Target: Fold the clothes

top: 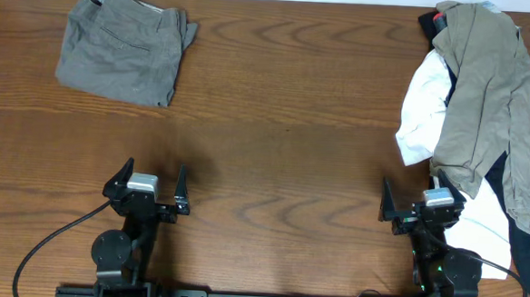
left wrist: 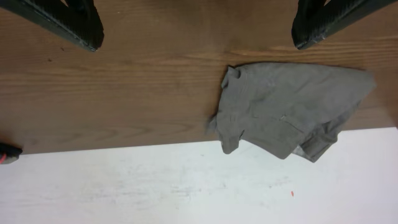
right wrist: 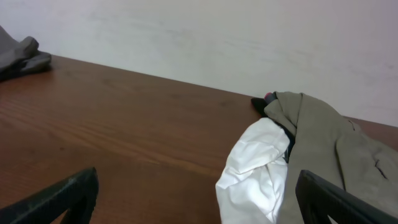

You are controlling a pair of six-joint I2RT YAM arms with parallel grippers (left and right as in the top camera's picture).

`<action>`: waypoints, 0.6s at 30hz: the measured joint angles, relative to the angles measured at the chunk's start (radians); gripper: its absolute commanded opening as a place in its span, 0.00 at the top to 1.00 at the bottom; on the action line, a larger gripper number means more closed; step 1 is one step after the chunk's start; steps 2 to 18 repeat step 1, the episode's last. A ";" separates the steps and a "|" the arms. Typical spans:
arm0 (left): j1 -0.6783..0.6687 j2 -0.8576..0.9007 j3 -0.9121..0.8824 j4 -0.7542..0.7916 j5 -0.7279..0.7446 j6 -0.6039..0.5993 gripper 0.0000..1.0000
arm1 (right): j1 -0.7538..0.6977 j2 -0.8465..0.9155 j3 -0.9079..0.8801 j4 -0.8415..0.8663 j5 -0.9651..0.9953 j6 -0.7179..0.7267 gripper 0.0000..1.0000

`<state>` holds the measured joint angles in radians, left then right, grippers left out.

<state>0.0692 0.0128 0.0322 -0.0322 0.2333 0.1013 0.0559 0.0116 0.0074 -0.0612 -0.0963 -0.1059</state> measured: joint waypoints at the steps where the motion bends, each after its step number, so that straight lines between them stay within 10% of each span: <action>1: 0.000 0.000 0.000 0.000 0.000 0.000 0.02 | 0.000 0.000 0.000 0.000 0.000 0.000 0.01; 18: 0.000 0.000 0.000 0.000 0.000 0.000 0.02 | 0.000 0.000 0.000 0.000 0.000 0.000 0.01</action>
